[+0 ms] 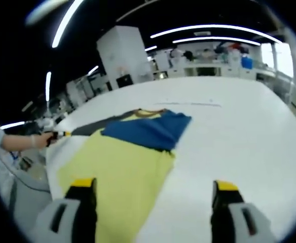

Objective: Fold the garment on the visible template until the final outline fits inside the template.

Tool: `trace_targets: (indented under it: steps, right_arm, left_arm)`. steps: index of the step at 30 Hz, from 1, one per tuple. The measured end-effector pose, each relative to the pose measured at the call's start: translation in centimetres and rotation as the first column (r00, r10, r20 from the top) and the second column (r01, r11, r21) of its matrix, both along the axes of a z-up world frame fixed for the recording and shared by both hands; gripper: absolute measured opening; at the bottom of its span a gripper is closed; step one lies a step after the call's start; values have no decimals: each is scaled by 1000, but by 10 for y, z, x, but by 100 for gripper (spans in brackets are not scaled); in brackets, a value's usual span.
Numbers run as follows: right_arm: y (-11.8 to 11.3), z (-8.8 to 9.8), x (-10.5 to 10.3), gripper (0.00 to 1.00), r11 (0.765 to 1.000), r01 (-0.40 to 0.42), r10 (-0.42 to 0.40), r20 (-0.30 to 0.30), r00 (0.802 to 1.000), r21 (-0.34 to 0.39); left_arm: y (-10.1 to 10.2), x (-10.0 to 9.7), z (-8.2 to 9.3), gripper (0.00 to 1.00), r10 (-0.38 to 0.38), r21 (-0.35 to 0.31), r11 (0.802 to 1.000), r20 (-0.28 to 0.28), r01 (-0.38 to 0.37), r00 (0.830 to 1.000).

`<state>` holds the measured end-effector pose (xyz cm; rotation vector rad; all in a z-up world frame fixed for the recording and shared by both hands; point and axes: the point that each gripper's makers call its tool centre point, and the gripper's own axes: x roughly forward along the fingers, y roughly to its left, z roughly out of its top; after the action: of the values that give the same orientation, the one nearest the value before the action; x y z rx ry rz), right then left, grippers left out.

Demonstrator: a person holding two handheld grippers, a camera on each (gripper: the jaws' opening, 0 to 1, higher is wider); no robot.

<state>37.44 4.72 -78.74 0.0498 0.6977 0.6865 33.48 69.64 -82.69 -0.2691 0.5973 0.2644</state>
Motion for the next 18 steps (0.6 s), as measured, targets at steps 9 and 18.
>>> trace_targets:
  steps: [9,18]
  right_arm:
    - [5,0,-2,94,1000,-8,8,3,1000,11]
    - [11,13,2,95,997,10,-11,16,1000,75]
  left_arm:
    - [-27,32,58,0,-104,-5,994,135,106,985]
    - [-104,73,115,0,-263,1,962,261,273,929]
